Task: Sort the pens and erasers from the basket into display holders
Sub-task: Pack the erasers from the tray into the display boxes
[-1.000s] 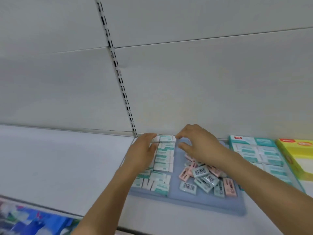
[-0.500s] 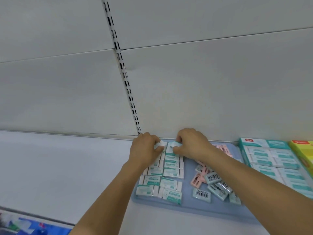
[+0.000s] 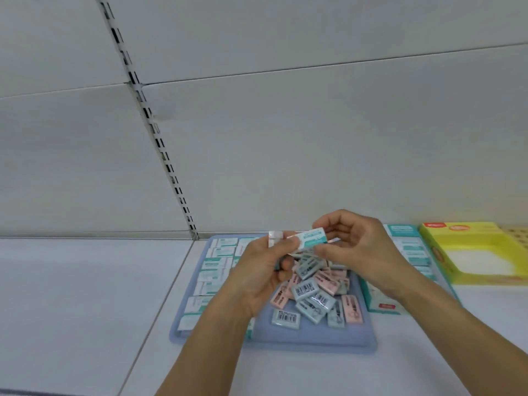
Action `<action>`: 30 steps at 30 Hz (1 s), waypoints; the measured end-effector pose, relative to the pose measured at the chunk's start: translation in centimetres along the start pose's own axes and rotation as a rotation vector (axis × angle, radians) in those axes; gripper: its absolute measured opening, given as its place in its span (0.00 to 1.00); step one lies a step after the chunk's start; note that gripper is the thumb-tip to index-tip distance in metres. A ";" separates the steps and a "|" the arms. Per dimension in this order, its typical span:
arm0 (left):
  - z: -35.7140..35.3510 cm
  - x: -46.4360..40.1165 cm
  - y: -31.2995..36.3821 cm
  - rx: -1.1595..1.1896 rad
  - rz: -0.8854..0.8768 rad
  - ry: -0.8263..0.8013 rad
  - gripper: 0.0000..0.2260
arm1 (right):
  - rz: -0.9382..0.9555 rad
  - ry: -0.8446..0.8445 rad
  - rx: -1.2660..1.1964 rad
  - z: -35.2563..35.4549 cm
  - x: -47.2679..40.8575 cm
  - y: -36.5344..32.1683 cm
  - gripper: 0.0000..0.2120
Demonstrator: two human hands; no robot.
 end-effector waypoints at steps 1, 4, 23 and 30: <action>-0.5 -0.1 -0.1 -0.021 -0.009 0.005 0.09 | 0.042 0.015 0.079 0.6 0.0 0.1 0.14; -2.0 0.3 -0.5 -0.104 -0.052 -0.008 0.06 | 0.187 -0.009 0.323 2.7 0.3 0.2 0.13; -6.7 1.8 -1.8 0.248 0.110 -0.031 0.09 | 0.145 0.125 0.886 9.0 1.9 5.6 0.08; -8.2 1.8 -2.6 0.364 0.099 0.039 0.10 | 0.211 0.217 0.547 6.5 2.6 1.2 0.09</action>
Point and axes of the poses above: each hand's wrist, its own x-axis away from the middle knuckle, its own z-axis out of the back of the hand, y = z × x, the point moved 2 cm from there along -x, towards the middle knuckle, and after that the axes turned 12 degrees about y, right-handed, at the moved point
